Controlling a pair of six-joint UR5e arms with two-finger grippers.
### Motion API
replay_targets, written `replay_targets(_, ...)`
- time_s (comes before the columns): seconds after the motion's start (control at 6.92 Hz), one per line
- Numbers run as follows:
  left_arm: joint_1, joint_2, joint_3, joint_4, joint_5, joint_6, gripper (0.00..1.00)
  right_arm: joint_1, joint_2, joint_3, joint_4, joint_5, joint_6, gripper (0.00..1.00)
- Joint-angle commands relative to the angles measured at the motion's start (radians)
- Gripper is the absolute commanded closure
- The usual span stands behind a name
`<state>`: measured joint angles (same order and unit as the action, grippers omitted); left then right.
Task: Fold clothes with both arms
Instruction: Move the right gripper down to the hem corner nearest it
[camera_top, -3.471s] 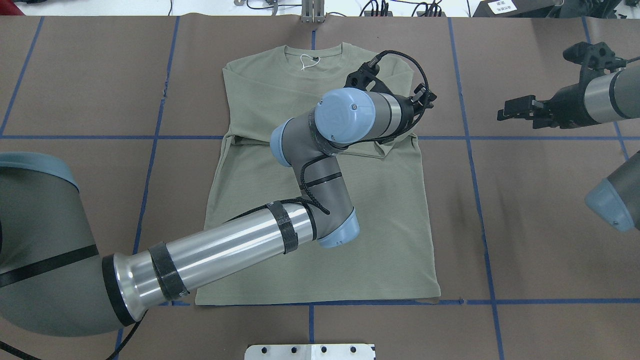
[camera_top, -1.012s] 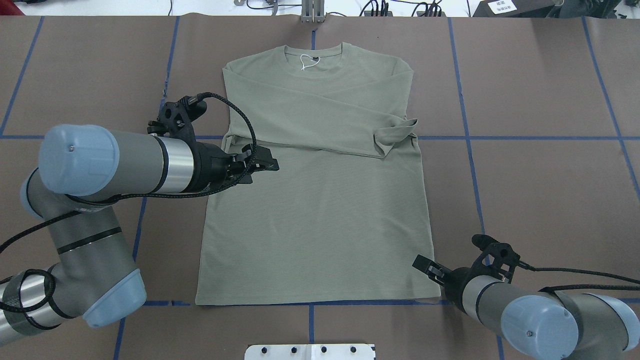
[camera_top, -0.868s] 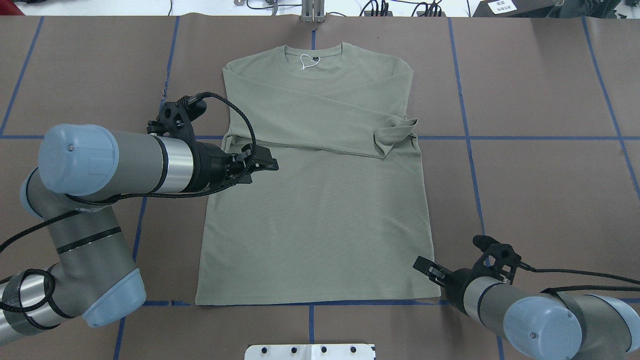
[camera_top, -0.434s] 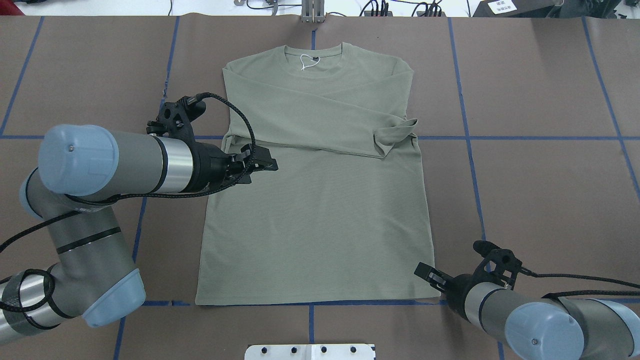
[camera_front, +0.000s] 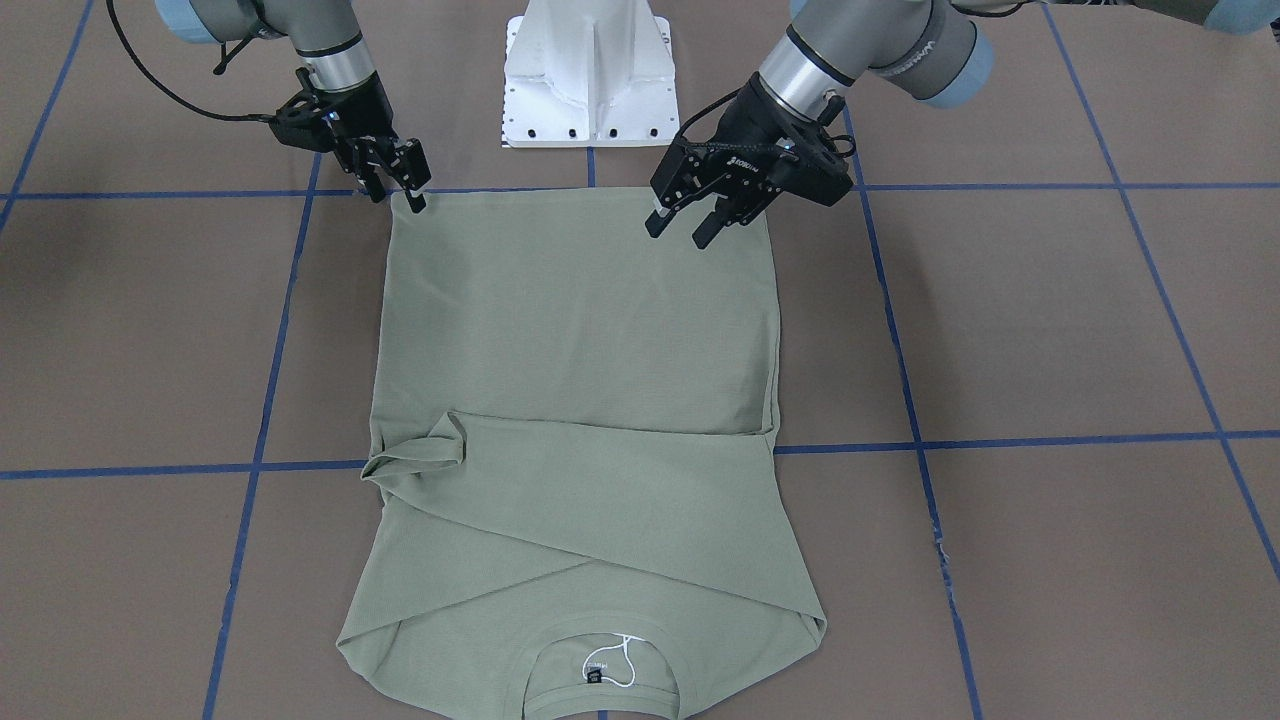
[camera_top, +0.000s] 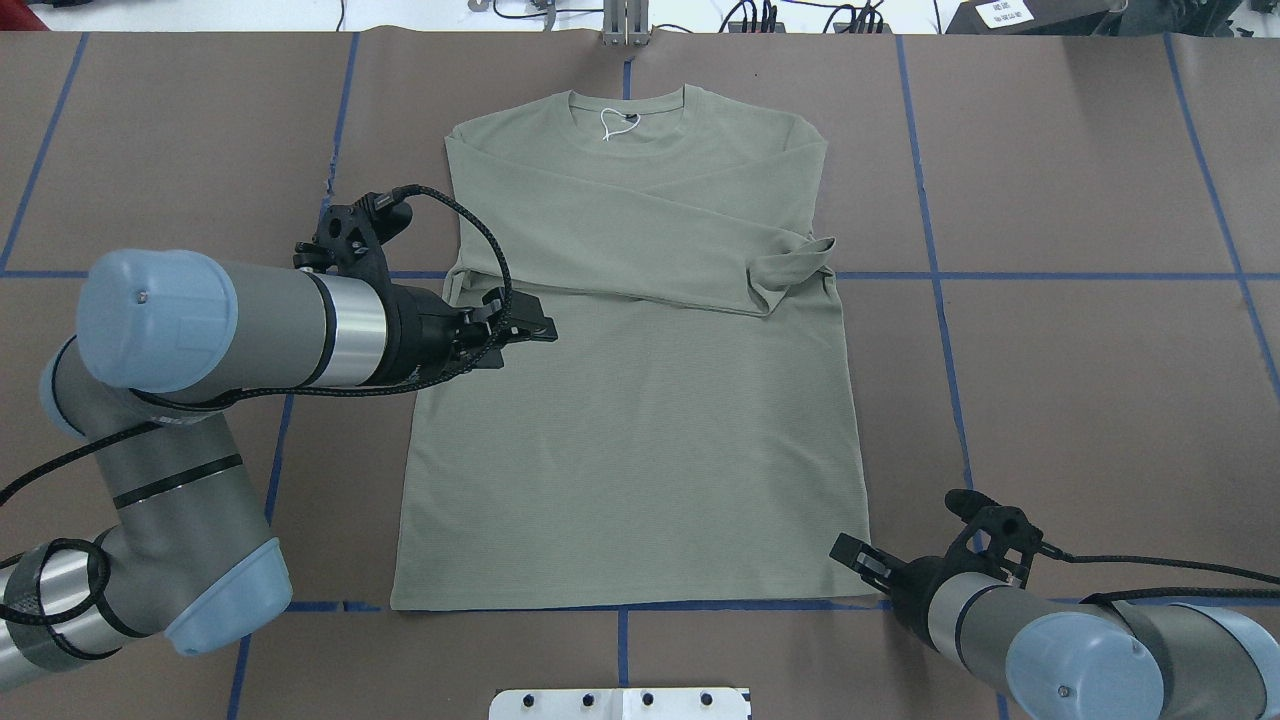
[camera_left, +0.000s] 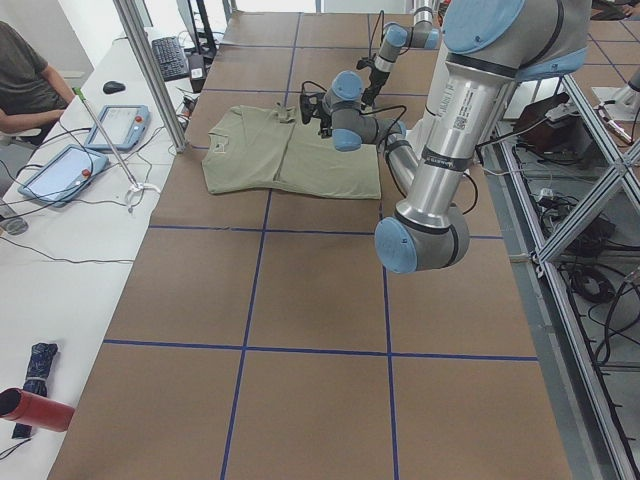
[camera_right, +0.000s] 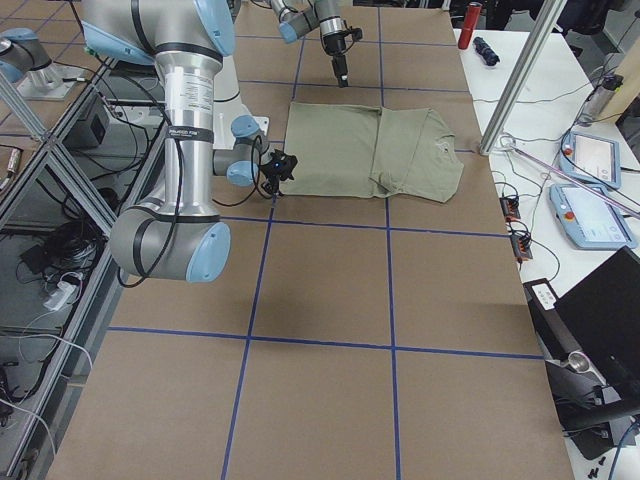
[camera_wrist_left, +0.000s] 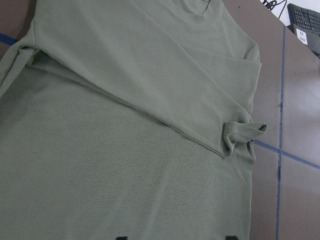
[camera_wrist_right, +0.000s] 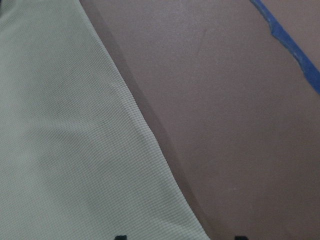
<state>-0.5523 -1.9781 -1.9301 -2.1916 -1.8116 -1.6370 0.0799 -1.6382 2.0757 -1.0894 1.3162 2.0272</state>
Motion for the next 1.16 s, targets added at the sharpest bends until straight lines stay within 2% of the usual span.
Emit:
replay_targets(0.0, 0.000, -0.001, 0.000, 0.000, 0.000, -0.001, 0.28, -0.005, 0.000, 0.000, -0.003, 0.000, 0.001, 0.23)
replay_targets(0.87, -0.002, -0.001, 0.000, 0.000, 0.002, -0.004, 0.28, -0.022, -0.008, 0.000, -0.009, 0.000, 0.001, 0.30)
replay_targets(1.01, -0.002, -0.001, 0.000, 0.000, 0.002, -0.004, 0.28, -0.025, -0.008, 0.000, -0.009, 0.000, 0.001, 0.38)
